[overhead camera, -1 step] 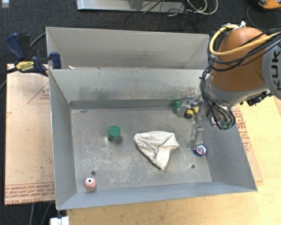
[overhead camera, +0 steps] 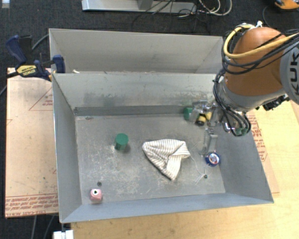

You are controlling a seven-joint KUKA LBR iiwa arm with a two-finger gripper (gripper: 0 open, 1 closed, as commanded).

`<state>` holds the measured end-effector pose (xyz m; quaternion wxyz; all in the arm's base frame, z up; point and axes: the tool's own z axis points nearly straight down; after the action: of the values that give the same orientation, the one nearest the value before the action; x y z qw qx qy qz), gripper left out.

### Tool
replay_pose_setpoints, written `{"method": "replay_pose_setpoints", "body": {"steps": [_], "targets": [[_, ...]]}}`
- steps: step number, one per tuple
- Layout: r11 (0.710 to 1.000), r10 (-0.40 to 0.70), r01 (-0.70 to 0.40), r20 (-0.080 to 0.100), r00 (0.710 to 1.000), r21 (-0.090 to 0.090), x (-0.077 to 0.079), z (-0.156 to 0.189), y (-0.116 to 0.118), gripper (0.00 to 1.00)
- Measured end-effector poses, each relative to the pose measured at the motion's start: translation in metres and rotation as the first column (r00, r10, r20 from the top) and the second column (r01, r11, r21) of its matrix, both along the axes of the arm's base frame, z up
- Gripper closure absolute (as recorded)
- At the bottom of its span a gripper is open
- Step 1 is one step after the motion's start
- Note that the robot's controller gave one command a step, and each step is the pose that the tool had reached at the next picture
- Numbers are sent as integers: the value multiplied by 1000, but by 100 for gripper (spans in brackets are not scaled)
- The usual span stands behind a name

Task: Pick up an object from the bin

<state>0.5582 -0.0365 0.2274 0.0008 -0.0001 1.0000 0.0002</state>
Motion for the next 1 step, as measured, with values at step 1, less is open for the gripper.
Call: {"method": "replay_pose_setpoints", "body": {"steps": [1], "targets": [[996, 95, -95, -5, 995, 2, -23, -92, 58, 0]]}}
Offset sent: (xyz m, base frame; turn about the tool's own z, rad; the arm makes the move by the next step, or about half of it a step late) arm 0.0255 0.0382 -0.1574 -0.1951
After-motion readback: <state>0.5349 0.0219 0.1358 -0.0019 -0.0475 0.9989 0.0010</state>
